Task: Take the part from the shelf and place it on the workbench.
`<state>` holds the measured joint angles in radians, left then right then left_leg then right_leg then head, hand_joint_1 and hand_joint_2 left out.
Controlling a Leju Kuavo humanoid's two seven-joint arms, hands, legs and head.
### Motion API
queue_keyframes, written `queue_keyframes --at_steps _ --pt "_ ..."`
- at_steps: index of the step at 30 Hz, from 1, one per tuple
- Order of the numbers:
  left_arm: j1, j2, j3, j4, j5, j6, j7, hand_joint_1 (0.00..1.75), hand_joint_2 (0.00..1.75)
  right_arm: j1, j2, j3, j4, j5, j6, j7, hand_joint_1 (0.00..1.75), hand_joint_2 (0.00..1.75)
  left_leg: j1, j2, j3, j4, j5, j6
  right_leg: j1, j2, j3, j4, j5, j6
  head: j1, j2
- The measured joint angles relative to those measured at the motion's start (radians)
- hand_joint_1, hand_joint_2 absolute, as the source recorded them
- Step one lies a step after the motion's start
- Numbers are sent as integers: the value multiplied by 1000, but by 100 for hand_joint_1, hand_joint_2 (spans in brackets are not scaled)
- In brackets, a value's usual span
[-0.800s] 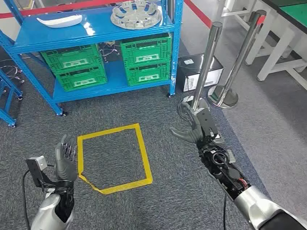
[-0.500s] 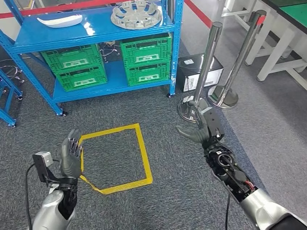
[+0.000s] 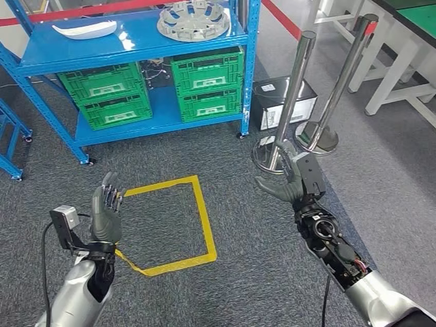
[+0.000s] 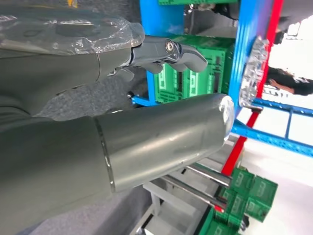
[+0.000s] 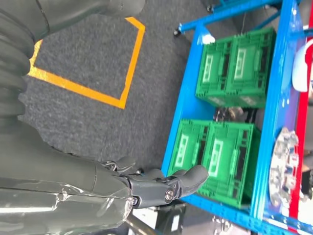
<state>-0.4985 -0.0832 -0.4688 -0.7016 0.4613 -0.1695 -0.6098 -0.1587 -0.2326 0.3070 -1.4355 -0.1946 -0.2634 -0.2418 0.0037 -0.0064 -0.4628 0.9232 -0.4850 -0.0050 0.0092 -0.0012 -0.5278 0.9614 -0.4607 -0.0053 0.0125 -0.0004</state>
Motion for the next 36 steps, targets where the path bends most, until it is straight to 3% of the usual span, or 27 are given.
queue_keyframes --at_steps 16,25,36 --pt "-35 -16 -1 32 -24 -19 -11 0 0 -12 -3 -25 -46 37 2 63 0 175 0 0 -2 0 0 0 0 0 0 0 0 0 0 0" --pt "13 7 6 21 -20 38 -18 0 0 -86 10 27 -17 28 78 24 0 175 0 0 -7 0 4 0 0 0 7 1 4 0 1 0" --pt "78 35 14 -103 -17 88 51 0 0 -105 22 70 -4 28 101 32 0 175 0 -1 -9 0 6 1 0 0 6 1 6 0 1 0"
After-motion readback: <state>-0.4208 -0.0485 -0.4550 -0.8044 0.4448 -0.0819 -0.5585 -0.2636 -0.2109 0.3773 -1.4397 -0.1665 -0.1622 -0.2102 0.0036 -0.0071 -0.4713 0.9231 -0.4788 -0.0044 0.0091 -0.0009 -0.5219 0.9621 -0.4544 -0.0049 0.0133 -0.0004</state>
